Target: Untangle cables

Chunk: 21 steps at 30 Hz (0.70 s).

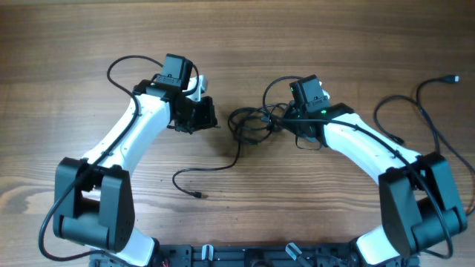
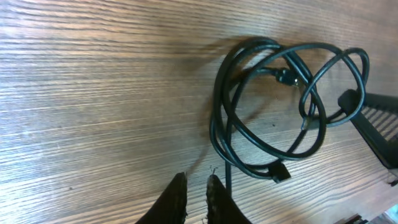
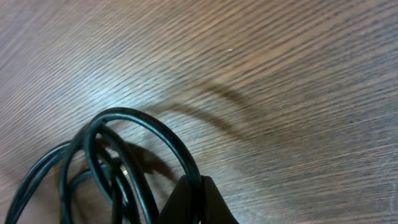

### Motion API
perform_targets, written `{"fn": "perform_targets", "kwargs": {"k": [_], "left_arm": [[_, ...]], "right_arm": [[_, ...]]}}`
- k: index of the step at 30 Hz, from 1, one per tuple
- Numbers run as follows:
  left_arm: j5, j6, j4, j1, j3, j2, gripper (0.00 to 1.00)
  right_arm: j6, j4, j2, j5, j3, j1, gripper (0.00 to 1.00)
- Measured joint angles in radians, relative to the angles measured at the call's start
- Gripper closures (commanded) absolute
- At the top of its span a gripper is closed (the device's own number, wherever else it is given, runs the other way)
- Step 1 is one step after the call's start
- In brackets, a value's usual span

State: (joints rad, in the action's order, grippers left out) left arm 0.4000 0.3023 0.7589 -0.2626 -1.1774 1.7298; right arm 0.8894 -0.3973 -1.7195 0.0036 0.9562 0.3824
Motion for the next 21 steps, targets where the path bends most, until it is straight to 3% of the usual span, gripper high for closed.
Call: {"fn": "perform_targets", "kwargs": {"k": [3,9,10,11,13,14,17,19,21], "left_arm": [[0.029,0.010,-0.010,-0.047,0.000,0.000,0.87],[0.272,-0.009,-0.073,-0.094,0.000,-0.008,0.80],[0.315,-0.012,-0.089,-0.094,0.000,-0.023,0.80],[0.344,-0.012,-0.093,-0.095,0.000,-0.041,0.80],[0.378,-0.012,-0.082,-0.107,0.000,-0.070,0.80],[0.380,-0.012,-0.072,-0.113,0.000,-0.072,0.80],[0.369,-0.012,-0.051,-0.146,0.000,-0.072,0.81],[0.330,-0.012,-0.051,-0.181,0.000,-0.072,0.89],[0.237,0.010,-0.046,-0.224,0.000,-0.072,0.90]], "right_arm": [[0.014,0.001,-0.010,0.001,0.000,0.000,0.96],[0.019,0.001,-0.011,-0.087,0.000,-0.019,0.96],[0.017,0.008,-0.011,-0.167,0.000,-0.041,0.72],[0.001,0.021,-0.011,-0.239,0.000,-0.060,0.73],[-0.014,0.063,-0.011,-0.427,0.000,-0.101,0.92],[-0.018,0.078,-0.011,-0.496,0.000,-0.113,0.96],[0.006,0.083,-0.010,-0.679,0.002,-0.135,0.96],[0.053,0.084,-0.010,-0.738,0.002,-0.135,0.96],[0.127,0.109,-0.010,-0.786,0.002,-0.135,0.96]]}}
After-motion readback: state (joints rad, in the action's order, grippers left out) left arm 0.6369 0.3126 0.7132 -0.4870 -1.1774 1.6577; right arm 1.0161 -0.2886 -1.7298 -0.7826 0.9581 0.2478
